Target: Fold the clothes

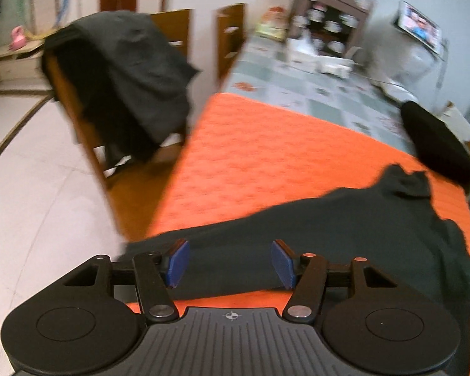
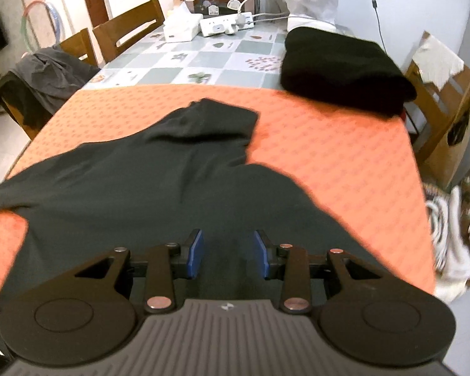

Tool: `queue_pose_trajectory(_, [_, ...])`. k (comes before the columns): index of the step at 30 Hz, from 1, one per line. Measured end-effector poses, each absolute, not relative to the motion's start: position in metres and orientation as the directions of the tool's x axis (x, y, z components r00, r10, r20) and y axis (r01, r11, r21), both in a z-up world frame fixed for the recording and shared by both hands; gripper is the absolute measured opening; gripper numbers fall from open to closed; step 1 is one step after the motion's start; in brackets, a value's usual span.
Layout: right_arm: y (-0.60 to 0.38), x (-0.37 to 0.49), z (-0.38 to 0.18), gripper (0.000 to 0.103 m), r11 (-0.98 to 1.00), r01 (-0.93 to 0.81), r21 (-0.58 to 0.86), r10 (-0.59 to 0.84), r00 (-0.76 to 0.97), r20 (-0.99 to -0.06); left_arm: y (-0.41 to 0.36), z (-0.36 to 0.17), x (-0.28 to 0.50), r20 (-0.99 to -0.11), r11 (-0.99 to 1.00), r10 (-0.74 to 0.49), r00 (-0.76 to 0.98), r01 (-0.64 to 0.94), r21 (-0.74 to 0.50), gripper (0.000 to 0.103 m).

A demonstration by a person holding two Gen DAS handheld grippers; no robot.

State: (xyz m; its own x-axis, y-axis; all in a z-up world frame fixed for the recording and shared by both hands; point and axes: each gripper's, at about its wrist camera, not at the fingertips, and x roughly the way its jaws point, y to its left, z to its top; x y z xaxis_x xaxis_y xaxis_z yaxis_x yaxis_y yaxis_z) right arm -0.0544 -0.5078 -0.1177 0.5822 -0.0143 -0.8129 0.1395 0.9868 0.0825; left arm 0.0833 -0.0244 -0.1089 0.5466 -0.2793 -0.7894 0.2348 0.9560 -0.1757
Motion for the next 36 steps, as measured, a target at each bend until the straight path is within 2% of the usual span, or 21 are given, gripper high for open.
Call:
queue_pose_trajectory(7, [-0.574, -0.027, -0.136, 0.041, 0.993, 0.061, 0.096, 0.043, 0.581, -0.813, -0.125, -0.122, 0.110, -0.781, 0.873, -0.379, 0.496, 0.472, -0.124, 0.063])
queue_pose_trajectory(10, [-0.589, -0.015, -0.149, 0.041, 0.993, 0.045, 0.108, 0.064, 0.570, -0.819, -0.166, -0.135, 0.132, -0.789, 0.816, -0.393, 0.472, 0.575, -0.062, 0.064])
queue_pose_trajectory(14, [-0.596, -0.002, -0.166, 0.041, 0.991, 0.016, 0.130, 0.099, 0.563, -0.821, -0.204, -0.158, 0.161, -0.797, 0.740, -0.435, 0.420, 0.671, -0.051, 0.063])
queue_pose_trajectory(17, [-0.598, 0.006, -0.176, 0.041, 0.990, 0.009, 0.140, 0.111, 0.557, -0.823, -0.223, -0.171, 0.174, -0.811, 0.707, -0.440, 0.386, 0.706, -0.047, 0.054])
queue_pose_trajectory(19, [-0.599, 0.011, -0.182, 0.041, 0.989, 0.002, 0.151, 0.124, 0.551, -0.825, -0.232, -0.179, 0.180, -0.820, 0.688, -0.441, 0.364, 0.724, -0.049, 0.052])
queue_pose_trajectory(20, [-0.598, 0.012, -0.185, 0.041, 0.988, -0.005, 0.155, 0.133, 0.542, -0.830, -0.232, -0.179, 0.180, -0.818, 0.694, -0.436, 0.376, 0.719, -0.039, 0.046])
queue_pose_trajectory(21, [-0.596, 0.013, -0.188, 0.041, 0.987, -0.012, 0.159, 0.141, 0.533, -0.834, -0.231, -0.179, 0.180, -0.815, 0.701, -0.430, 0.390, 0.713, -0.028, 0.023])
queue_pose_trajectory(22, [-0.594, 0.014, -0.191, 0.041, 0.986, -0.019, 0.163, 0.149, 0.524, -0.839, -0.231, -0.179, 0.181, -0.811, 0.707, -0.423, 0.403, 0.707, -0.018, 0.009])
queue_pose_trajectory(23, [-0.593, 0.015, -0.194, 0.040, 0.985, -0.026, 0.168, 0.157, 0.515, -0.843, -0.230, -0.178, 0.181, -0.808, 0.714, -0.417, 0.416, 0.701, -0.008, 0.009])
queue_pose_trajectory(24, [-0.590, 0.014, -0.195, 0.032, 0.987, -0.029, 0.161, 0.154, 0.501, -0.852, -0.229, -0.178, 0.181, -0.805, 0.720, -0.411, 0.429, 0.694, 0.003, 0.009])
queue_pose_trajectory(26, [-0.583, 0.012, -0.196, 0.006, 0.989, -0.035, 0.142, 0.142, 0.472, -0.870, -0.228, -0.178, 0.181, -0.797, 0.732, -0.397, 0.455, 0.681, 0.023, 0.009])
queue_pose_trajectory(30, [-0.596, -0.009, -0.172, 0.006, 0.994, 0.078, 0.076, 0.030, 0.478, -0.878, -0.226, -0.175, 0.183, -0.782, 0.753, -0.386, 0.489, 0.657, 0.039, 0.009])
queue_pose_trajectory(34, [-0.613, -0.017, -0.171, 0.010, 0.982, 0.150, 0.116, 0.034, 0.463, -0.886, -0.227, -0.164, 0.188, -0.771, 0.760, -0.428, 0.472, 0.650, -0.023, 0.011])
queue_pose_trajectory(36, [-0.613, -0.015, -0.166, 0.023, 0.983, 0.144, 0.109, 0.028, 0.474, -0.880, -0.228, -0.158, 0.191, -0.764, 0.762, -0.448, 0.464, 0.645, -0.055, 0.017])
